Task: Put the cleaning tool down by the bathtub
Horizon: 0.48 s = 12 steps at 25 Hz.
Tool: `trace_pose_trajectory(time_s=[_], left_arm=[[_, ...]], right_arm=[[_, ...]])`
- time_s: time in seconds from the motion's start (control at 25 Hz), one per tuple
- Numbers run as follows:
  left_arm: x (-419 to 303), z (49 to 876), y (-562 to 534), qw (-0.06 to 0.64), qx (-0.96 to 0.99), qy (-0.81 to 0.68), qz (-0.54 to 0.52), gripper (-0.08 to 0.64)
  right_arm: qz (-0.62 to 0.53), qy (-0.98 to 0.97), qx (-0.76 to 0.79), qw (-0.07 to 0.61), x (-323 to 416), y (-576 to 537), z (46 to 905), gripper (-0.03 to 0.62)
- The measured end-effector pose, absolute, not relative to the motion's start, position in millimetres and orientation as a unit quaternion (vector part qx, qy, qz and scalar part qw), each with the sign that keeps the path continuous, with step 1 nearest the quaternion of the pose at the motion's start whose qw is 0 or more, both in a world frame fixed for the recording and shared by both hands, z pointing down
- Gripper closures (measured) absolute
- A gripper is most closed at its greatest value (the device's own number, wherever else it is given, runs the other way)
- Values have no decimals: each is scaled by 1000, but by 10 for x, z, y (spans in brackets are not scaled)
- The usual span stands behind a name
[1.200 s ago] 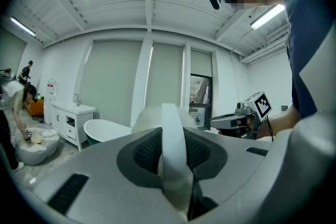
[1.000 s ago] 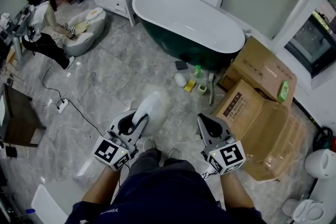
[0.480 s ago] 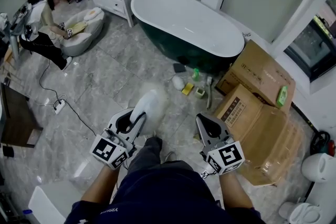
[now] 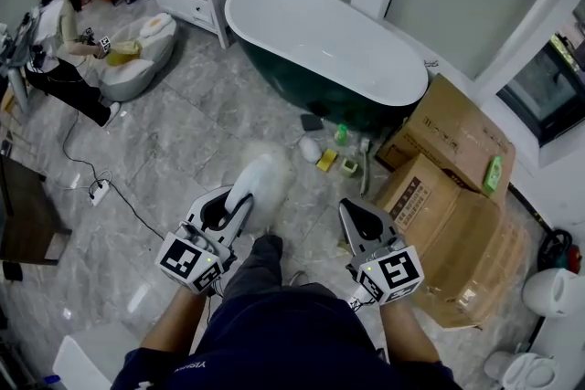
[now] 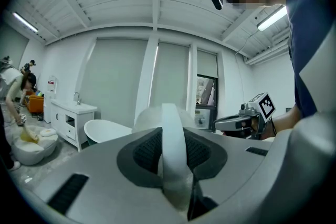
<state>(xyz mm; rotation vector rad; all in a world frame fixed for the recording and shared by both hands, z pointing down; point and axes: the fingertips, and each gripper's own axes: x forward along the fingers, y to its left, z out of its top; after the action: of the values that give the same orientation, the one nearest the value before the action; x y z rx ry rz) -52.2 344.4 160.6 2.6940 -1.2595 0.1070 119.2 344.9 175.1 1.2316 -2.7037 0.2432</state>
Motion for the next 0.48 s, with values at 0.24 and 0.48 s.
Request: trace_pose_trajectory(time_s=[0.24,0.48], left_arm=[[-726,1719,3005,94,903,-417,36,451],[-969,1831,2489,106,903,-414,39,451]], right_arm=[[90,-904,409,89,926,3029,1850,589],[99,-905,403,96,619,2517,1941,589]])
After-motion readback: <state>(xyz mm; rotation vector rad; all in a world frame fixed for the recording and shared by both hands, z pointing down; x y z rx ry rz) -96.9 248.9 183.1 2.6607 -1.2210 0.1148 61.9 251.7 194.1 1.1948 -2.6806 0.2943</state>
